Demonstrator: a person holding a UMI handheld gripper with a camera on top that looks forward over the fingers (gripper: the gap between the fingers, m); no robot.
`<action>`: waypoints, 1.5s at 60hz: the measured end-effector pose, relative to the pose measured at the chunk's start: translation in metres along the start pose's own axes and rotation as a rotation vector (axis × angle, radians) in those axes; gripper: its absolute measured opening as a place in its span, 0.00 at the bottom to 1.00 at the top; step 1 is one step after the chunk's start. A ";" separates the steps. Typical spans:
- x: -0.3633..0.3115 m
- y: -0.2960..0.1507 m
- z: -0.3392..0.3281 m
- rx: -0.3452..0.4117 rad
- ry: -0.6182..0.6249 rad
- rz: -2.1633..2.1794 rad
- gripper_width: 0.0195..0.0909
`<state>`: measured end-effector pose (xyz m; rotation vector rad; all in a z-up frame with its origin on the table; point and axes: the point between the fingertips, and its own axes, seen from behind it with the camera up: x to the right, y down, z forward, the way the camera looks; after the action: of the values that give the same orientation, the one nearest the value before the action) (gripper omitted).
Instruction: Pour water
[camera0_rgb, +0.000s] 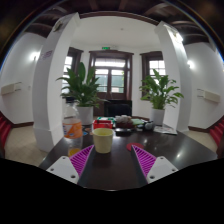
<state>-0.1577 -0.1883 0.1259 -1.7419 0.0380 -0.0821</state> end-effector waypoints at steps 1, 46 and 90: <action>-0.004 0.000 0.000 -0.002 -0.012 0.003 0.74; -0.143 -0.030 0.077 0.020 -0.227 0.064 0.74; -0.141 -0.026 0.096 0.049 -0.199 0.042 0.21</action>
<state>-0.2918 -0.0789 0.1303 -1.6921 -0.0723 0.1200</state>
